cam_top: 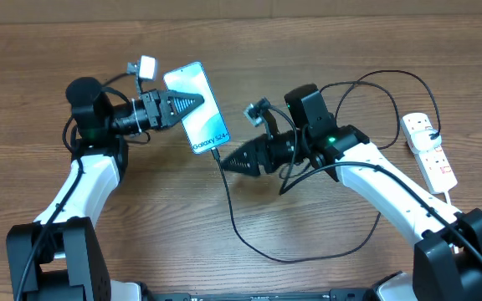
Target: Plug charger to phone and switch on socket
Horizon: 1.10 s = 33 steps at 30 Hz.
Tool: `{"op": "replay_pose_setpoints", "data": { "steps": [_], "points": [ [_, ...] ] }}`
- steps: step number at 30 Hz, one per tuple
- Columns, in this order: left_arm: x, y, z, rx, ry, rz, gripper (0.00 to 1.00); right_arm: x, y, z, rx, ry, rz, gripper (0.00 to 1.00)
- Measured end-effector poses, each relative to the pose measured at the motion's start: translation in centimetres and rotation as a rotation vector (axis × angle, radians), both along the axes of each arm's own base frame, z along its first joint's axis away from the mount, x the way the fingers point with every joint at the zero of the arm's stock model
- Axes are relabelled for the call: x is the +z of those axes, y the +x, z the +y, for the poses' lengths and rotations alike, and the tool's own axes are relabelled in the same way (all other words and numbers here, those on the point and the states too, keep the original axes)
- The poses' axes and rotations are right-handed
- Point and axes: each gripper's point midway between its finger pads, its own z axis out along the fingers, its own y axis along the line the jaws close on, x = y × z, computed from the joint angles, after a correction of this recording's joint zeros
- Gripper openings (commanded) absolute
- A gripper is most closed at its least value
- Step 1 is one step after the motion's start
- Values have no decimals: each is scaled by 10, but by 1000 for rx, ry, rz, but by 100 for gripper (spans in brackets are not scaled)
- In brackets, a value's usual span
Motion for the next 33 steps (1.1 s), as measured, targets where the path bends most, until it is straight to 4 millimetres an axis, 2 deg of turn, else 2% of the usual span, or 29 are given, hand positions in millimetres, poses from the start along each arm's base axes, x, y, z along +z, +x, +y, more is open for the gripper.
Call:
{"op": "replay_pose_setpoints", "data": {
  "steps": [3,5,8,11,13,15,17,18,20,24,28,31,33],
  "points": [
    [-18,4,3,48,21,82,4,-5,-7,-10,-11,-62,6,85],
    [-25,7,3,73,38,100,4,0,-12,-15,-22,-97,-23,100],
    [-29,10,3,99,61,93,4,12,-18,-11,-26,-145,-147,100],
    [-33,13,-2,115,81,84,4,15,-26,7,-3,-182,-246,100],
    [-37,14,-6,126,94,100,4,10,-30,18,11,-206,-290,89],
    [-42,14,-9,135,106,122,4,3,-29,22,8,-243,-326,62],
    [-43,15,-10,140,111,128,4,-6,-21,21,-29,-301,-354,47],
    [-43,14,-12,137,112,127,4,-11,-16,18,-49,-333,-368,43],
    [-43,14,-12,137,112,127,4,-18,-6,11,-98,-394,-393,41],
    [-43,14,-12,133,116,112,4,-21,10,0,-171,-463,-444,30],
    [-43,14,-12,132,123,94,4,-20,13,0,-184,-475,-467,19],
    [-43,14,-12,131,127,80,4,-16,13,5,-180,-456,-479,6],
    [-42,14,-12,127,128,72,4,-14,14,7,-185,-442,-481,4]
  ]
}}
